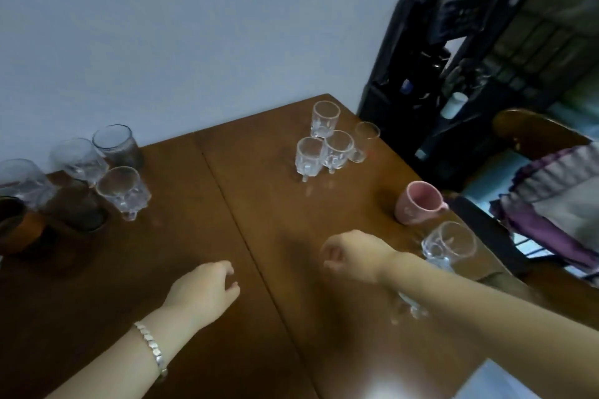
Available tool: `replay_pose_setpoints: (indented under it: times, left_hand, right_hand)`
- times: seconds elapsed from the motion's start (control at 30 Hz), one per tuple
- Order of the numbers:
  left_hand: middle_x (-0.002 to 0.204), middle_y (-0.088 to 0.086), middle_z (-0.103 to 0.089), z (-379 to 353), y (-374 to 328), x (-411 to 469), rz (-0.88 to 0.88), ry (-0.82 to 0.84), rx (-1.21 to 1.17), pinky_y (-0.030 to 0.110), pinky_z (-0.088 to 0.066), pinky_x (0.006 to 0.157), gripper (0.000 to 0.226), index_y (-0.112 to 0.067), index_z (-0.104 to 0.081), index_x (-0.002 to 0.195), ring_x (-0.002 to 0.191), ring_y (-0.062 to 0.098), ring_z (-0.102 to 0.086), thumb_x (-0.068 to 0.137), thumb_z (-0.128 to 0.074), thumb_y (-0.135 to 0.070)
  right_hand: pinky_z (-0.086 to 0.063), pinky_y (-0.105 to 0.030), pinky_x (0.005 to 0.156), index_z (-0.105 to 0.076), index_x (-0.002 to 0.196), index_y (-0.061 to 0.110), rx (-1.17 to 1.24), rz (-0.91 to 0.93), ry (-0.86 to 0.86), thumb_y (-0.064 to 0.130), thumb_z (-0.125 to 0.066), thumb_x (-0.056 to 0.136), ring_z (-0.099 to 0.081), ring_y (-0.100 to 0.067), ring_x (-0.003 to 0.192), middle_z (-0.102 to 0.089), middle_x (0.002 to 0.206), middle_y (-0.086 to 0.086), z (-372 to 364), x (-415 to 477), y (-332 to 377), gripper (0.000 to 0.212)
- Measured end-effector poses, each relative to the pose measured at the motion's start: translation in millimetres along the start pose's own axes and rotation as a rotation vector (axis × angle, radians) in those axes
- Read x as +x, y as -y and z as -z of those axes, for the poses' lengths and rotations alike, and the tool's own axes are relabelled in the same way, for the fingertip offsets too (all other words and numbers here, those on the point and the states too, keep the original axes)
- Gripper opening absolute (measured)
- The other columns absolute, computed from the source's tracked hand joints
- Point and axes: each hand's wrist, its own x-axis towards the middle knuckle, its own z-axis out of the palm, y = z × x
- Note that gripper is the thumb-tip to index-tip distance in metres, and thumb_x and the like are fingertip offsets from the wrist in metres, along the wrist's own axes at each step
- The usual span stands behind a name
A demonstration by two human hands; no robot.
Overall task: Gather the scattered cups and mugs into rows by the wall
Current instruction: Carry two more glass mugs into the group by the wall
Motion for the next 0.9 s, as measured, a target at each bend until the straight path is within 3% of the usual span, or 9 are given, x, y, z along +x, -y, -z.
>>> replay_pose_setpoints:
  times: [0.2, 0.33, 0.43, 0.53, 0.7, 0.8, 0.9]
  left_hand:
    - [0.128, -0.003, -0.061, -56.0, -87.1, -11.2, 0.037, 0.008, -0.088, 0.022, -0.052, 0.086, 0.039, -0.024, -0.051, 0.131, 0.110, 0.011, -0.061, 0.094, -0.051, -0.032]
    - [0.128, -0.004, -0.060, -87.0, -131.4, -13.3, 0.077, 0.027, -0.123, 0.022, -0.050, 0.090, 0.041, -0.024, -0.049, 0.133, 0.112, 0.010, -0.059, 0.093, -0.052, -0.032]
    - [0.128, -0.004, -0.060, -100.6, -155.1, -15.0, 0.115, 0.005, -0.148, 0.022, -0.051, 0.089, 0.040, -0.024, -0.049, 0.133, 0.111, 0.009, -0.060, 0.093, -0.052, -0.031]
    - [0.127, -0.004, -0.060, -107.7, -173.3, -17.5, 0.132, -0.008, -0.153, 0.022, -0.051, 0.090, 0.039, -0.025, -0.050, 0.132, 0.110, 0.009, -0.060, 0.093, -0.052, -0.031]
    - [0.132, -0.006, -0.057, -109.8, -208.4, -15.8, 0.078, -0.008, -0.152, 0.023, -0.050, 0.095, 0.043, -0.026, -0.047, 0.134, 0.115, 0.008, -0.057, 0.092, -0.055, -0.031]
    - [0.149, -0.008, -0.038, -112.4, -240.7, -5.8, -0.047, -0.017, -0.131, 0.024, -0.047, 0.099, 0.062, -0.029, -0.032, 0.144, 0.128, 0.010, -0.048, 0.088, -0.059, -0.034]
    - [0.158, -0.006, -0.017, -119.7, -275.8, 14.2, -0.161, 0.008, -0.017, 0.031, -0.041, 0.108, 0.088, -0.028, -0.011, 0.150, 0.139, 0.017, -0.035, 0.082, -0.067, -0.038]
  right_hand:
    - [-0.046, -0.029, 0.098, -0.058, 0.122, 0.022, 0.048, -0.114, -0.158, 0.029, -0.060, 0.089, -0.053, -0.017, 0.117, -0.054, 0.129, 0.000, 19.8, -59.6, -144.6, 0.035]
    - [-0.039, -0.040, 0.105, -0.031, 0.144, 0.026, 0.058, -0.333, -0.235, 0.038, -0.069, 0.081, -0.034, -0.029, 0.132, -0.033, 0.147, -0.006, 16.9, -61.7, -217.2, 0.075]
    - [-0.045, -0.043, 0.103, -0.013, 0.149, 0.028, 0.229, -0.396, -0.155, 0.044, -0.076, 0.071, -0.040, -0.031, 0.131, -0.030, 0.148, -0.009, 4.0, -42.8, -237.2, 0.102]
    - [-0.054, -0.039, 0.092, -0.020, 0.145, 0.029, 0.332, -0.372, -0.131, 0.040, -0.078, 0.071, -0.053, -0.026, 0.118, -0.039, 0.138, -0.007, -13.8, -25.9, -242.6, 0.094]
    - [-0.059, -0.031, 0.075, -0.028, 0.141, 0.026, 0.517, -0.364, -0.233, 0.028, -0.080, 0.069, -0.060, -0.023, 0.104, -0.042, 0.128, -0.005, -25.9, -23.3, -249.1, 0.089]
    - [-0.060, -0.029, 0.068, -0.029, 0.139, 0.023, 0.620, -0.381, -0.269, 0.026, -0.082, 0.066, -0.063, -0.021, 0.099, -0.044, 0.130, -0.005, -16.5, -35.3, -255.6, 0.090]
    - [-0.056, -0.027, 0.076, -0.036, 0.135, 0.021, 0.627, -0.342, -0.364, 0.027, -0.083, 0.064, -0.058, -0.020, 0.108, -0.046, 0.131, -0.003, -0.5, -53.9, -258.5, 0.085]
